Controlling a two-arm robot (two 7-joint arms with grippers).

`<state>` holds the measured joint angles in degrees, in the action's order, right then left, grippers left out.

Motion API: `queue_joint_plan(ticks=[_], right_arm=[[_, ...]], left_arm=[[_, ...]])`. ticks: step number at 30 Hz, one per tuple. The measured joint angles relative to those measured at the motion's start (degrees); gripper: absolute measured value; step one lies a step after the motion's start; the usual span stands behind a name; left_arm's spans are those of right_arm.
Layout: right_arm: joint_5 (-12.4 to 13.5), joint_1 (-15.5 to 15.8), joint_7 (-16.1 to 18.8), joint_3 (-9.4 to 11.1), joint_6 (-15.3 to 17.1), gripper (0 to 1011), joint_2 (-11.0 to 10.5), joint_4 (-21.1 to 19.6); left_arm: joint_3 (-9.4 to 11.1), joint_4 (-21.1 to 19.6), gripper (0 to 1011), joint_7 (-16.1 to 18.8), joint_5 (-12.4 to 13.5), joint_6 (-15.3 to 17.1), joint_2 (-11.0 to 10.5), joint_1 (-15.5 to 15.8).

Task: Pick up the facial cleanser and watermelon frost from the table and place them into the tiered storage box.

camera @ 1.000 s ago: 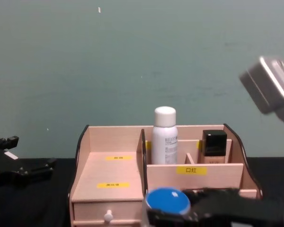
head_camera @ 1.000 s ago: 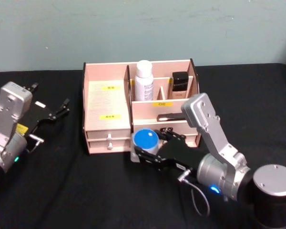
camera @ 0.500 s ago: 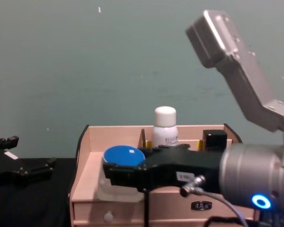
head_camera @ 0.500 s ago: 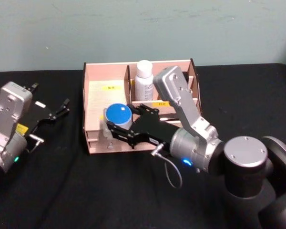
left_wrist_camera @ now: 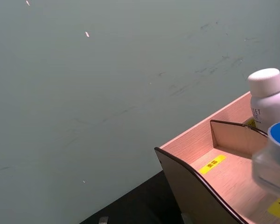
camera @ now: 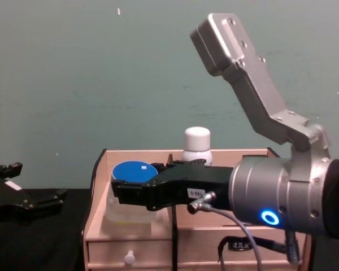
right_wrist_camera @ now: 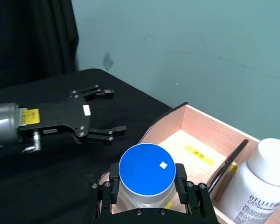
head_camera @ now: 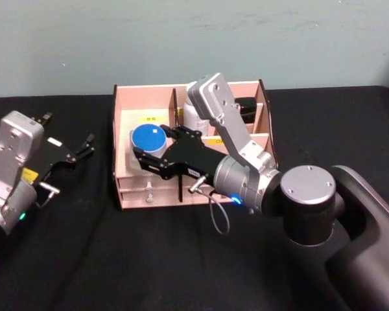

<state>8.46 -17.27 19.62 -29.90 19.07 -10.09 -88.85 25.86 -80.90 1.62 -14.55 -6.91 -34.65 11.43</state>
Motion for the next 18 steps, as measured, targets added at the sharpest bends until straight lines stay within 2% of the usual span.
queue_joint_plan(ticks=[10, 18], right_arm=[[-0.80, -2.82, -0.75, 0.11, -0.73, 716, 2.08, 5.27], [-0.95, -3.98, -0.60, 0.17, -1.30, 716, 3.04, 8.01]], left_arm=[[0.00, 0.00, 1010, 0.00, 0.00, 0.00, 0.00, 0.00], [0.00, 0.00, 1009, 0.00, 0.00, 0.00, 0.00, 0.00]])
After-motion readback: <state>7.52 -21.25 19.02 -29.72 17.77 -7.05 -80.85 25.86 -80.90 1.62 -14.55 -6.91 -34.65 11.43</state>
